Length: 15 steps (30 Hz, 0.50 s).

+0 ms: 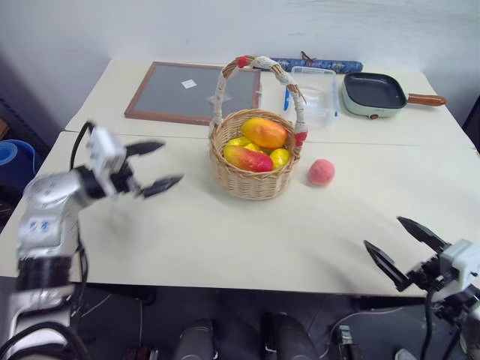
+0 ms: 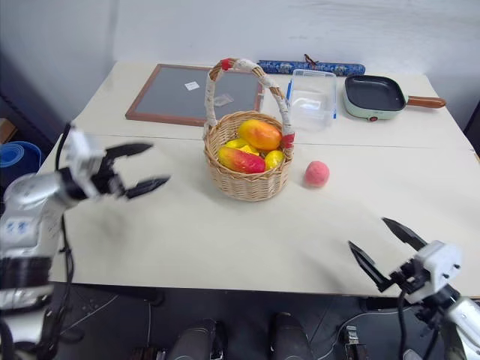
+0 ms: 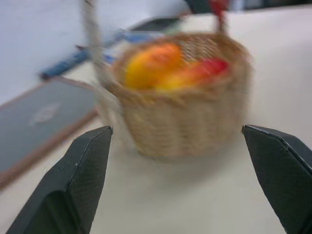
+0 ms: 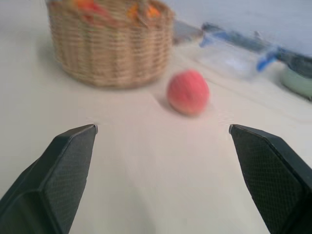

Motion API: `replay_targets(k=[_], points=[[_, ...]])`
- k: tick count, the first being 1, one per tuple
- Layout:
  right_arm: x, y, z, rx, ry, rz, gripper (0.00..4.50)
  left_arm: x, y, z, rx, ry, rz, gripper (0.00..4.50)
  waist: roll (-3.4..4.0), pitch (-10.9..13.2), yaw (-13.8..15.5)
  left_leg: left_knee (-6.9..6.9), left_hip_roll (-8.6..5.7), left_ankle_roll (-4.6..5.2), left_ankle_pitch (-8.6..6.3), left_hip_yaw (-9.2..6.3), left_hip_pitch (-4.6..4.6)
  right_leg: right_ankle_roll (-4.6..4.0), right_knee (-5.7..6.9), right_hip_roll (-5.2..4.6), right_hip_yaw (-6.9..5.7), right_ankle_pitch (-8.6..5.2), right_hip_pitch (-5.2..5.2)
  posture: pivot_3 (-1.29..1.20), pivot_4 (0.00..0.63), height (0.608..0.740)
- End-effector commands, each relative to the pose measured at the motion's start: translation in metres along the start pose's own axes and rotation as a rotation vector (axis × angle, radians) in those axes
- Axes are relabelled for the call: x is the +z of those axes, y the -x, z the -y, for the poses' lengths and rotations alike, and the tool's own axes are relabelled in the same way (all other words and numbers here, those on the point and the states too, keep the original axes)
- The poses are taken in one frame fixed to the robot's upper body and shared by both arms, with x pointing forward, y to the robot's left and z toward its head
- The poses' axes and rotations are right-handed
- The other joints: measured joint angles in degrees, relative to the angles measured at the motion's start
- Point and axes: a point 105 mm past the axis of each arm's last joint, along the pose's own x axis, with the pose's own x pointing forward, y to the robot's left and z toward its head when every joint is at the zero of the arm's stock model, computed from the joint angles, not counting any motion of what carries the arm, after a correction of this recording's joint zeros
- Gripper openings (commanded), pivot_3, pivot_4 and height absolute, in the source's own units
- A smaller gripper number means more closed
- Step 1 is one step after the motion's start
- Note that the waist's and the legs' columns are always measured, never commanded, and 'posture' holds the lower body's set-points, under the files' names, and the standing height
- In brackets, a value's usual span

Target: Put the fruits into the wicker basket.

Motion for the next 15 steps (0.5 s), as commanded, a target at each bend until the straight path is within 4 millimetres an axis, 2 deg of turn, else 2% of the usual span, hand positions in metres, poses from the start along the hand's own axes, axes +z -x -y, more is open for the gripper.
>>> replay_targets(k=[1, 4, 6, 8, 12, 13, 15], points=[[0.003, 0.004, 0.012, -0.009, 0.082, -0.003, 4.5, 0.011, 0.022, 0.017, -0.096, -0.081, 0.003, 4.45, 0.0, 0.0, -0.1, 0.01, 0.01, 0.04, -0.02, 0.0, -0.01, -0.02, -0.04, 0.0, 0.01, -0.01, 0.0, 0.0, 0.15, 0.74], [0.008, -0.009, 0.03, 0.007, 0.117, 0.004, 4.5, 0.006, 0.04, 0.031, -0.157, -0.033, -0.046, 4.45, 0.04, 0.0, -0.6, 0.02, 0.03, 0.28, -0.13, 0.08, 0.03, -0.1, -0.15, -0.07, 0.05, -0.05, 0.07, 0.0, 0.15, 0.74], [0.025, -0.04, 0.039, 0.053, 0.087, 0.052, 4.5, 0.012, 0.035, 0.03, -0.154, -0.032, -0.027, 4.45, 0.09, 0.1, -0.8, 0.01, 0.06, 0.28, -0.13, 0.08, 0.07, -0.14, -0.15, -0.09, 0.04, -0.07, 0.08, 0.0, 0.15, 0.74], [0.037, -0.083, 0.041, 0.141, 0.081, 0.046, 4.5, 0.018, 0.024, 0.032, -0.164, -0.022, 0.009, 4.45, 0.31, 0.2, -1.2, 0.1, 0.09, 0.31, -0.11, 0.1, 0.06, -0.22, -0.12, -0.1, 0.05, -0.02, 0.08, 0.0, 0.15, 0.74], [0.04, -0.133, 0.049, 0.158, 0.076, -0.045, 4.5, 0.022, 0.009, 0.036, -0.191, -0.001, 0.04, 4.45, 0.36, 0.2, -1.2, 0.03, 0.14, 0.08, -0.03, -0.08, 0.03, -0.24, 0.16, -0.07, -0.12, 0.0, -0.03, 0.0, 0.15, 0.74], [0.043, -0.151, 0.049, 0.174, 0.045, -0.051, 4.5, 0.023, 0.005, 0.038, -0.202, 0.008, 0.052, 4.45, 0.36, 0.2, -0.9, 0.04, 0.18, -0.26, 0.08, -0.13, 0.03, -0.23, 0.22, 0.01, -0.2, 0.0, -0.07, 0.0, 0.15, 0.74], [0.05, -0.181, 0.045, 0.206, -0.001, -0.047, 4.5, 0.026, -0.003, 0.041, -0.212, 0.021, 0.07, 4.45, 0.36, 0.2, -1.0, -0.02, 0.18, -0.3, 0.15, 0.01, -0.26, -0.23, 0.24, 0.06, -0.17, 0.0, -0.44, 0.0, 0.15, 0.74]])
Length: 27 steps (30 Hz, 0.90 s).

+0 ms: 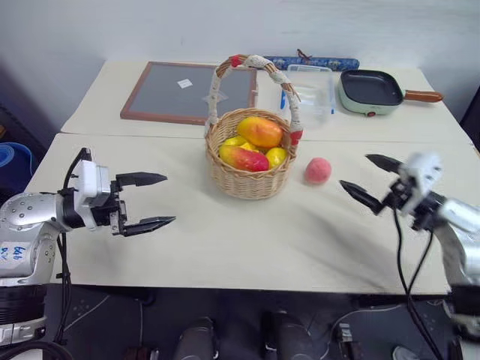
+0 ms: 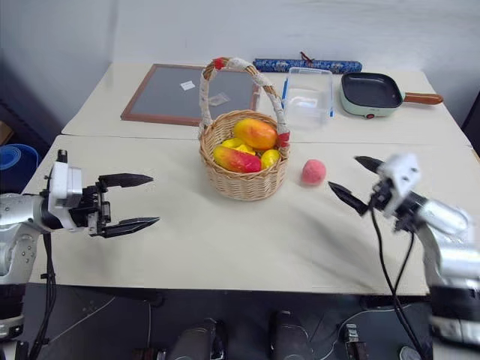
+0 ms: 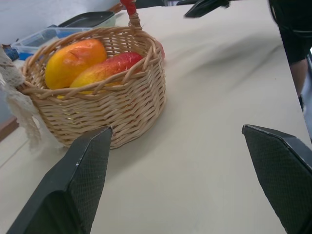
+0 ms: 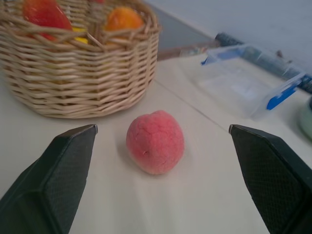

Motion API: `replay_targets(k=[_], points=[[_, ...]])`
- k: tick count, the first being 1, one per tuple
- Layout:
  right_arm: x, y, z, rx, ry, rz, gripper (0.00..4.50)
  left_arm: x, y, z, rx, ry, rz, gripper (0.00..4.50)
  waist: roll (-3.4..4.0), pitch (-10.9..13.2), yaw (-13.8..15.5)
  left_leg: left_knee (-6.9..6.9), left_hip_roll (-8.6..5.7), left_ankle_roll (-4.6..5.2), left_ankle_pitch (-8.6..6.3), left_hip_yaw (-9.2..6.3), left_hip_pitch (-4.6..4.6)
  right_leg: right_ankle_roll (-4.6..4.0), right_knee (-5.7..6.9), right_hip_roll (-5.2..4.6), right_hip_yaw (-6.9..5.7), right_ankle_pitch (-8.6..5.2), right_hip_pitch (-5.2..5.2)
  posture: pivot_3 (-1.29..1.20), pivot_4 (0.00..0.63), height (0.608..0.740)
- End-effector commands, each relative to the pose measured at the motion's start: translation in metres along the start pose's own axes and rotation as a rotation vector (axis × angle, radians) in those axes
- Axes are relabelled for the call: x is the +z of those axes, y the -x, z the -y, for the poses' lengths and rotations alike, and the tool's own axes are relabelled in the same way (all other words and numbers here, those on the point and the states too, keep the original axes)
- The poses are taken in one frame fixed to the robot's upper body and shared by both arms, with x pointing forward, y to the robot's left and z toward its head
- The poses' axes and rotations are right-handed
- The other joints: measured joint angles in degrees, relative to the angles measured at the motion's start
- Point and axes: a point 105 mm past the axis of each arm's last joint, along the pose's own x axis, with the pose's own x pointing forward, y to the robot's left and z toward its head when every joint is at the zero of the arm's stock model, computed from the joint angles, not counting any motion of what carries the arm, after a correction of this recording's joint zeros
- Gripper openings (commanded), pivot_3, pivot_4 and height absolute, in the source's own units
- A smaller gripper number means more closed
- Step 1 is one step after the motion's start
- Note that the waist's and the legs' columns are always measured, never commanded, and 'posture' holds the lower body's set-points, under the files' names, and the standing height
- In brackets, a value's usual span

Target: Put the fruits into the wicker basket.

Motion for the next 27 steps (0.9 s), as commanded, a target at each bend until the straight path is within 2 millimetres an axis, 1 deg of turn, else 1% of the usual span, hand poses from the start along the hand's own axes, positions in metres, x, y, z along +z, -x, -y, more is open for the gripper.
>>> replay_targets(k=[1, 3, 6, 8, 9, 11, 13, 15, 16, 18, 19, 20, 21, 23, 24, 25, 27], points=[[-0.001, -0.043, 0.003, 0.029, -0.088, -0.056, 4.5, 0.013, -0.014, 0.001, -0.025, -0.016, 0.045, 4.45, 0.02, 0.0, -0.2, 0.08, -0.01, 0.06, 0.04, 0.14, -0.19, 0.0, 0.1, 0.04, 0.03, 0.0, -0.2, 0.0, 0.15, 0.74], [-0.013, -0.063, 0.001, 0.041, -0.14, -0.118, 4.5, 0.014, -0.016, 0.001, -0.024, -0.016, 0.049, 4.45, 0.02, 0.0, -0.8, 0.23, -0.01, 0.14, 0.08, 0.19, -0.49, 0.07, 0.21, 0.07, -0.03, 0.04, -0.4, 0.0, 0.15, 0.74], [-0.021, -0.077, -0.002, 0.061, -0.155, -0.132, 4.5, 0.021, -0.017, 0.0, -0.008, -0.003, 0.094, 4.45, 0.01, 0.0, -0.9, 0.39, -0.02, 0.21, 0.04, 0.12, -0.67, 0.15, 0.18, 0.08, -0.04, 0.08, -0.42, 0.0, 0.15, 0.74], [-0.027, -0.081, -0.002, 0.064, -0.194, -0.136, 4.14, 0.024, -0.017, -0.001, 0.006, 0.007, 0.117, 4.5, 0.01, 0.0, -0.8, 0.43, -0.09, 0.3, 0.04, 0.05, -0.73, 0.21, 0.13, 0.07, -0.07, 0.12, -0.39, 0.0, 0.15, 0.74], [-0.03, -0.081, -0.002, 0.068, -0.203, -0.149, 3.94, 0.024, -0.017, 0.0, 0.003, 0.004, 0.111, 4.5, 0.01, 0.0, -0.9, 0.45, -0.13, 0.33, 0.05, 0.05, -0.74, 0.25, 0.11, 0.07, -0.06, 0.14, -0.38, 0.0, 0.15, 0.74], [-0.034, -0.08, -0.001, 0.077, -0.202, -0.16, 3.22, 0.022, -0.017, 0.004, -0.009, -0.001, 0.091, 4.5, 0.01, 0.0, -1.0, 0.48, -0.21, 0.41, 0.07, 0.09, -0.75, 0.33, 0.07, 0.06, -0.03, 0.19, -0.36, 0.0, 0.15, 0.74], [-0.03, -0.075, 0.005, 0.071, -0.185, -0.129, 2.81, 0.021, -0.016, 0.005, -0.005, -0.003, 0.084, 4.5, 0.01, 0.0, -1.1, 0.52, -0.23, 0.45, 0.09, 0.11, -0.73, 0.39, 0.04, 0.04, -0.01, 0.22, -0.32, 0.0, 0.15, 0.74], [-0.021, -0.067, 0.008, 0.087, -0.167, -0.082, 2.78, 0.021, -0.014, 0.005, 0.006, -0.008, 0.08, 4.5, 0.02, 0.0, -0.9, 0.54, -0.24, 0.46, 0.1, 0.12, -0.72, 0.39, 0.06, 0.01, 0.03, 0.22, -0.31, 0.0, 0.15, 0.74], [-0.012, -0.061, 0.004, 0.134, -0.139, -0.035, 2.78, 0.022, -0.012, 0.005, 0.016, -0.006, 0.079, 4.5, 0.02, 0.0, -0.8, 0.54, -0.24, 0.46, 0.1, 0.09, -0.72, 0.39, 0.07, 0.0, 0.03, 0.22, -0.31, 0.0, 0.15, 0.74], [-0.002, -0.047, -0.011, 0.242, -0.111, -0.006, 2.78, 0.021, -0.009, 0.006, 0.027, -0.001, 0.077, 4.5, 0.02, 0.0, -0.7, 0.51, -0.23, 0.45, 0.09, 0.01, -0.74, 0.4, 0.07, -0.04, 0.0, 0.23, -0.31, 0.0, 0.15, 0.74], [0.004, -0.034, -0.028, 0.317, -0.083, -0.012, 2.78, 0.019, -0.007, 0.007, 0.034, 0.008, 0.07, 4.5, 0.02, 0.0, -0.7, 0.48, -0.22, 0.44, 0.09, 0.0, -0.75, 0.4, 0.06, -0.07, -0.01, 0.23, -0.32, 0.0, 0.15, 0.74], [0.011, -0.024, -0.048, 0.392, -0.017, -0.022, 2.78, 0.017, -0.005, 0.008, 0.038, 0.012, 0.06, 4.5, 0.04, 0.0, -0.6, 0.47, -0.2, 0.42, 0.08, -0.02, -0.77, 0.4, 0.03, -0.08, -0.02, 0.23, -0.32, 0.0, 0.15, 0.74], [0.021, -0.017, -0.069, 0.446, 0.0, -0.011, 2.78, 0.015, -0.003, 0.009, 0.043, 0.016, 0.054, 4.5, 0.05, 0.0, -0.5, 0.44, -0.15, 0.39, 0.04, -0.07, -0.78, 0.4, 0.0, -0.08, -0.05, 0.23, -0.32, 0.0, 0.15, 0.74], [0.051, -0.018, -0.104, 0.45, -0.054, 0.084, 2.78, 0.014, -0.001, 0.008, 0.068, 0.025, 0.058, 4.5, 0.05, 0.0, -0.8, 0.42, -0.09, 0.35, -0.01, -0.08, -0.77, 0.4, 0.01, -0.04, -0.07, 0.23, -0.34, 0.0, 0.15, 0.74], [0.062, -0.021, -0.118, 0.447, -0.09, 0.114, 2.78, 0.014, 0.0, 0.007, 0.079, 0.028, 0.062, 4.5, 0.02, 0.0, -1.4, 0.46, 0.01, 0.31, -0.03, 0.01, -0.76, 0.4, 0.01, 0.0, -0.05, 0.23, -0.34, 0.0, 0.15, 0.74], [0.075, -0.027, -0.131, 0.441, -0.078, 0.152, 2.78, 0.015, 0.001, 0.007, 0.093, 0.039, 0.074, 4.5, 0.02, 0.0, -1.6, 0.46, 0.11, 0.25, 0.0, 0.14, -0.68, 0.31, 0.01, 0.01, -0.06, 0.28, -0.34, 0.0, 0.15, 0.74], [0.095, -0.043, -0.146, 0.416, -0.057, 0.2, 2.78, 0.017, 0.001, 0.007, 0.116, 0.066, 0.101, 4.5, 0.02, 0.0, -1.8, 0.46, 0.17, 0.16, 0.01, 0.3, -0.47, 0.19, -0.06, -0.01, -0.08, 0.35, -0.35, 0.0, 0.15, 0.74]])
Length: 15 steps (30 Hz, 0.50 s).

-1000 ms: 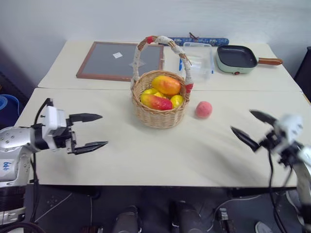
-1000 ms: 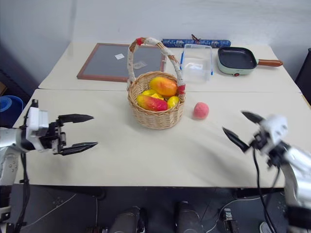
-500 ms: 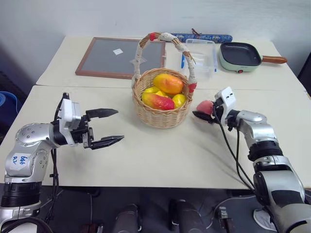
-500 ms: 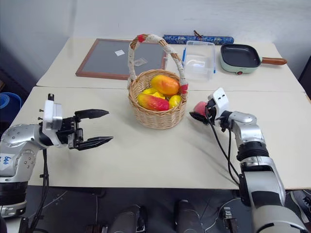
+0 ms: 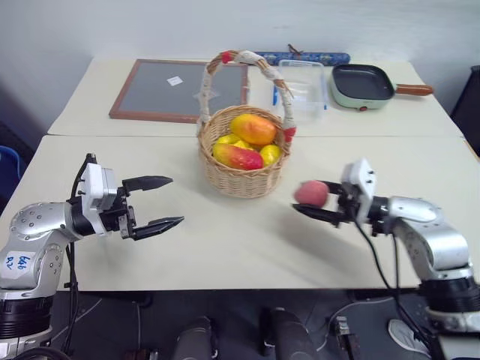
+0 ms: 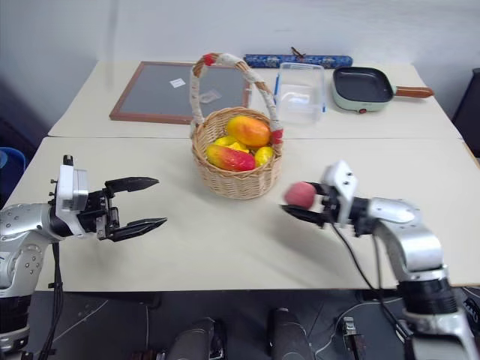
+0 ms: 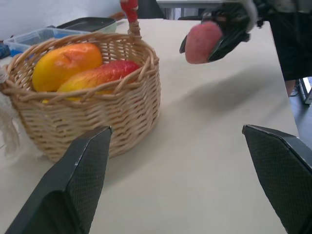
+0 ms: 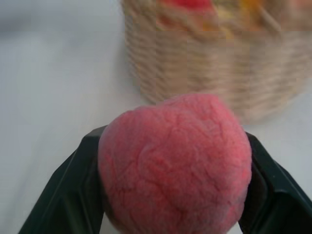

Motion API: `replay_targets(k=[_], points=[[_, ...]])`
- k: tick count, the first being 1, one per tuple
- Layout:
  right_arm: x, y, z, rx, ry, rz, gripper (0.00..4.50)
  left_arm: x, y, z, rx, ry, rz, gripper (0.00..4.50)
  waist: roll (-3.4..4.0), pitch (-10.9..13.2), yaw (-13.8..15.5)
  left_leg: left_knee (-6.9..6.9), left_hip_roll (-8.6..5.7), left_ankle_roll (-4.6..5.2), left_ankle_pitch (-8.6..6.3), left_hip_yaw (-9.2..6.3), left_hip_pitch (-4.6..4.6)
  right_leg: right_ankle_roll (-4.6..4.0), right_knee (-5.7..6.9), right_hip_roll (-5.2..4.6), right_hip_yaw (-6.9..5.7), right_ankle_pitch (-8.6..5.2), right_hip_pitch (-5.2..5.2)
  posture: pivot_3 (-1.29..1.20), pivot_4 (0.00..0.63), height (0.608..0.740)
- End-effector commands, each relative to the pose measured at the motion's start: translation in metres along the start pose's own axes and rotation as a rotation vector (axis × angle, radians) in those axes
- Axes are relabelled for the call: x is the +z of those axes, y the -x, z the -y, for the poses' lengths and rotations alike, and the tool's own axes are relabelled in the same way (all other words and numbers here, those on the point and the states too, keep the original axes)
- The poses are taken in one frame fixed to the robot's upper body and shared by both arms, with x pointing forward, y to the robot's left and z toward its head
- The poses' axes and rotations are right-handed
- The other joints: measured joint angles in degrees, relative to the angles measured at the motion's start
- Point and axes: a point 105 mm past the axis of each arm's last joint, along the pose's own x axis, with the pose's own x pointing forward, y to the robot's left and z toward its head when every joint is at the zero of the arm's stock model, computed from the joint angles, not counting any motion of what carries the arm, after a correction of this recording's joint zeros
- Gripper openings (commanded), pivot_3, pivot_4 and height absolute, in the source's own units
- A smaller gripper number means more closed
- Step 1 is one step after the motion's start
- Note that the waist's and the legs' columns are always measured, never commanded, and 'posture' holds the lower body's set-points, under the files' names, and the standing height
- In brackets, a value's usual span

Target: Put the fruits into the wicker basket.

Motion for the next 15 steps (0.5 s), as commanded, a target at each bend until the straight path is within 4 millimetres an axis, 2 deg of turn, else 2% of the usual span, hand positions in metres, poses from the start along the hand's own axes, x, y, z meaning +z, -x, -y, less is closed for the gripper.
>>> replay_targets(k=[1, 4, 7, 10, 12, 15], points=[[0.039, -0.032, -0.012, -0.042, 0.105, 0.078, 2.78, 0.012, 0.004, 0.0, 0.038, 0.009, 0.058, 4.5, 0.0, 0.0, 0.0, 0.0, 0.0, -0.05, -0.01, 0.0, 0.09, -0.04, 0.05, 0.0, 0.01, 0.01, 0.02, 0.0, 0.15, 0.74], [0.061, -0.067, 0.002, -0.15, 0.14, 0.14, 2.78, 0.011, 0.004, 0.0, 0.04, 0.016, 0.052, 4.5, 0.0, 0.0, 0.6, 0.0, 0.04, -0.13, 0.05, -0.02, 0.12, -0.22, 0.13, 0.0, 0.01, 0.01, -0.03, 0.0, 0.15, 0.74], [0.066, -0.101, 0.023, -0.288, 0.262, 0.117, 2.78, 0.015, 0.003, -0.006, 0.07, 0.015, 0.074, 4.5, -0.06, 0.0, 0.8, 0.0, 0.02, -0.18, 0.05, -0.02, 0.05, -0.25, 0.27, 0.0, 0.01, 0.02, -0.18, 0.0, 0.15, 0.74], [0.058, -0.117, 0.054, -0.498, 0.291, 0.008, 2.78, 0.017, 0.0, -0.006, 0.071, 0.011, 0.08, 4.5, -0.21, -0.1, 0.7, 0.05, -0.04, -0.13, 0.08, 0.01, -0.29, -0.25, 0.6, -0.02, 0.02, 0.03, -0.5, 0.0, 0.15, 0.74], [0.056, -0.123, 0.06, -0.526, 0.278, -0.006, 2.78, 0.018, -0.001, -0.006, 0.071, 0.009, 0.083, 4.5, -0.21, -0.1, 0.6, 0.08, -0.16, 0.0, 0.15, 0.18, -0.58, -0.23, 0.73, -0.02, 0.09, 0.04, -0.85, 0.0, 0.15, 0.74], [0.054, -0.129, 0.062, -0.522, 0.23, -0.005, 3.8, 0.02, -0.004, -0.005, 0.074, 0.005, 0.092, 4.5, -0.21, -0.1, 0.5, 0.02, -0.16, 0.04, 0.13, 0.23, -0.6, -0.22, 0.68, 0.02, 0.09, 0.04, -0.88, 0.0, 0.15, 0.74]])
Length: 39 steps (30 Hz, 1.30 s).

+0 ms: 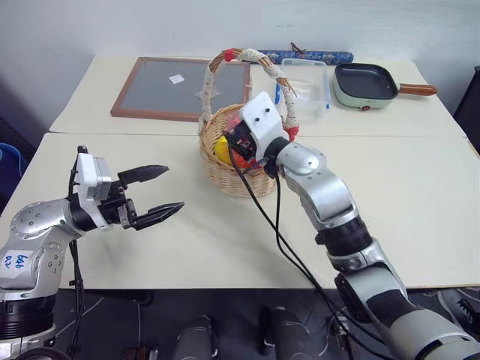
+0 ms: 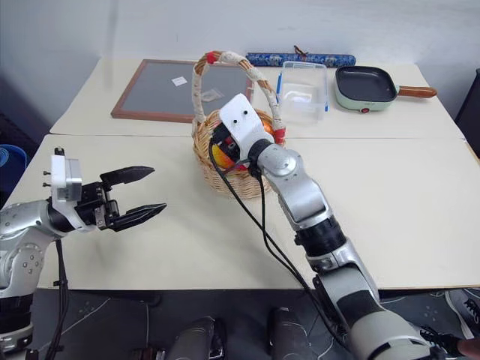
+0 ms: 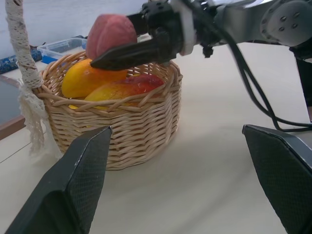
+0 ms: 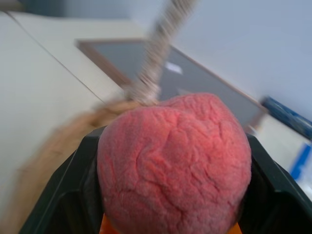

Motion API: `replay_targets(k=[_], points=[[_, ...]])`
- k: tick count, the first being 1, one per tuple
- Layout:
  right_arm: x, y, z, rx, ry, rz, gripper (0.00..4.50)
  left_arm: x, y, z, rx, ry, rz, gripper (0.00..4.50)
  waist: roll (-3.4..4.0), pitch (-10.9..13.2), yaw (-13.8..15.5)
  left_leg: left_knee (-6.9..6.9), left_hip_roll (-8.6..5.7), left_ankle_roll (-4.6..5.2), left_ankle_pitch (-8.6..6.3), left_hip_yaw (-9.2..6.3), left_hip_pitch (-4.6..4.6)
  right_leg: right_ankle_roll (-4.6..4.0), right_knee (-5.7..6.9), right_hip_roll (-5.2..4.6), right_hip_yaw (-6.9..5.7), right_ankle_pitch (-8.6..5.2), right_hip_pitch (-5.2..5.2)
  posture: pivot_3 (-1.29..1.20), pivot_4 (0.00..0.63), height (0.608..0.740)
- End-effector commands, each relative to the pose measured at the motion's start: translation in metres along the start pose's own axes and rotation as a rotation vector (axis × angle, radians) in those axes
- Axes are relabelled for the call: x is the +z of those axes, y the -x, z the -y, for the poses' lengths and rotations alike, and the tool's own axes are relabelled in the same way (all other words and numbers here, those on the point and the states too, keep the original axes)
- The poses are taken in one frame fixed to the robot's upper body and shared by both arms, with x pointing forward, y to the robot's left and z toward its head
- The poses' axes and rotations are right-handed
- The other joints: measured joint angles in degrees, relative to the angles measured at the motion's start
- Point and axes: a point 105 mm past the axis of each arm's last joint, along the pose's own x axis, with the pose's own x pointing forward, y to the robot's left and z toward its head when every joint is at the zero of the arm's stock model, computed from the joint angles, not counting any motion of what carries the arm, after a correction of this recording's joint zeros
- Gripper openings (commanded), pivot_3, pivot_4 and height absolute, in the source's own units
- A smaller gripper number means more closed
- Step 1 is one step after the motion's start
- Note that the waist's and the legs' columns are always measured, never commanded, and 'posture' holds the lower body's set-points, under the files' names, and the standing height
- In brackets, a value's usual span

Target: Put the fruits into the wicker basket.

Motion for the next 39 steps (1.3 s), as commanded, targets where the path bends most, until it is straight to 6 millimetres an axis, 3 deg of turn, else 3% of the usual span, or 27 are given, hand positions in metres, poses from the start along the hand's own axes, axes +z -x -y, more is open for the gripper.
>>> replay_targets(k=[1, 2, 4, 6, 8, 13, 15, 18, 21, 25, 27, 32, 35, 39], points=[[0.02, -0.004, 0.005, -0.033, -0.01, 0.064, 4.16, 0.013, -0.003, 0.003, -0.007, -0.038, 0.043, 4.5, 0.0, 0.0, 0.0, -0.02, 0.01, 0.0, 0.0, 0.0, -0.01, 0.0, -0.04, 0.02, 0.0, 0.0, 0.0, 0.0, 0.15, 0.74], [0.021, -0.004, 0.006, -0.038, -0.009, 0.069, 4.47, 0.014, -0.003, 0.003, -0.006, -0.038, 0.045, 4.5, 0.0, 0.0, -0.1, -0.02, 0.03, 0.0, 0.0, 0.01, -0.01, 0.0, -0.05, 0.02, 0.0, 0.0, 0.0, 0.0, 0.15, 0.74], [0.03, -0.002, 0.003, -0.011, -0.005, 0.111, 4.47, 0.016, -0.005, 0.003, -0.009, -0.04, 0.053, 4.5, 0.0, 0.0, -0.2, -0.01, 0.1, -0.01, 0.01, 0.04, -0.01, 0.0, -0.09, 0.02, 0.01, 0.0, 0.0, 0.0, 0.15, 0.74], [0.049, 0.014, -0.019, 0.176, -0.061, 0.233, 4.47, 0.017, -0.007, 0.002, -0.014, -0.042, 0.059, 4.5, 0.0, 0.0, -0.2, -0.01, 0.12, -0.05, 0.04, 0.05, 0.02, 0.0, -0.07, 0.03, 0.03, 0.0, 0.01, 0.0, 0.15, 0.74], [0.056, 0.026, -0.026, 0.245, -0.062, 0.297, 4.47, 0.018, -0.007, 0.002, -0.017, -0.042, 0.061, 4.5, 0.0, 0.0, -0.2, -0.01, 0.19, -0.06, 0.06, 0.04, 0.03, 0.0, -0.06, 0.06, 0.04, 0.0, 0.01, 0.0, 0.15, 0.74], [0.05, 0.079, -0.033, 0.472, -0.136, 0.416, 4.47, 0.017, -0.009, 0.0, -0.022, -0.042, 0.066, 4.5, -0.01, 0.0, 0.4, -0.02, 0.21, -0.04, 0.02, 0.03, 0.06, 0.0, -0.1, 0.09, 0.02, 0.0, 0.08, 0.0, 0.15, 0.74], [0.037, 0.11, -0.031, 0.571, -0.184, 0.407, 4.47, 0.018, -0.009, -0.001, -0.024, -0.042, 0.069, 4.5, -0.02, 0.0, 0.5, 0.0, 0.11, 0.04, -0.02, 0.0, 0.04, 0.03, -0.15, 0.1, -0.02, 0.01, 0.12, 0.0, 0.15, 0.74], [0.003, 0.132, 0.021, 0.465, -0.15, 0.258, 4.47, 0.021, -0.008, -0.003, -0.018, -0.04, 0.078, 4.5, -0.04, 0.0, 0.5, 0.05, -0.03, 0.25, -0.12, 0.06, 0.06, 0.14, -0.21, 0.04, -0.01, 0.08, 0.18, 0.0, 0.15, 0.74], [-0.011, 0.143, 0.067, 0.353, -0.122, 0.166, 4.47, 0.023, -0.006, -0.005, -0.015, -0.03, 0.084, 4.5, -0.06, 0.0, 0.3, 0.07, -0.18, 0.43, -0.1, 0.27, 0.13, 0.2, -0.36, -0.03, -0.09, 0.11, 0.2, 0.0, 0.15, 0.74], [-0.019, 0.136, 0.091, 0.31, -0.142, 0.126, 4.47, 0.023, -0.007, -0.005, -0.021, -0.024, 0.084, 4.5, -0.06, 0.0, -0.1, 0.01, 0.07, 0.29, -0.08, 0.52, 0.36, 0.19, -0.58, -0.01, -0.04, 0.11, 0.23, 0.0, 0.15, 0.74], [-0.014, 0.116, 0.082, 0.373, -0.244, 0.184, 4.47, 0.022, -0.01, -0.004, -0.031, -0.024, 0.089, 4.5, -0.06, 0.0, -0.3, -0.01, 0.2, 0.17, -0.05, 0.55, 0.39, 0.17, -0.5, 0.06, -0.07, 0.11, 0.19, 0.0, 0.15, 0.74], [-0.01, 0.078, 0.066, 0.457, -0.26, 0.2, 4.47, 0.024, -0.013, -0.002, -0.031, -0.03, 0.102, 4.5, -0.05, 0.0, -0.1, -0.03, 0.38, -0.02, 0.02, 0.6, 0.36, 0.07, -0.07, 0.16, -0.03, 0.12, 0.02, 0.0, 0.15, 0.74], [-0.01, 0.06, 0.063, 0.493, -0.263, 0.189, 3.97, 0.024, -0.013, -0.001, -0.022, -0.035, 0.107, 4.5, -0.05, 0.0, 0.1, 0.01, 0.33, 0.02, 0.0, 0.61, 0.29, 0.07, -0.11, 0.13, -0.03, 0.12, 0.01, 0.0, 0.15, 0.74], [-0.007, 0.053, 0.068, 0.504, -0.257, 0.196, 2.59, 0.028, -0.014, 0.0, -0.006, -0.042, 0.125, 4.5, -0.05, 0.0, 0.4, 0.09, 0.23, 0.08, -0.03, 0.46, 0.19, 0.07, -0.12, 0.07, -0.01, 0.12, 0.05, 0.0, 0.15, 0.74]])
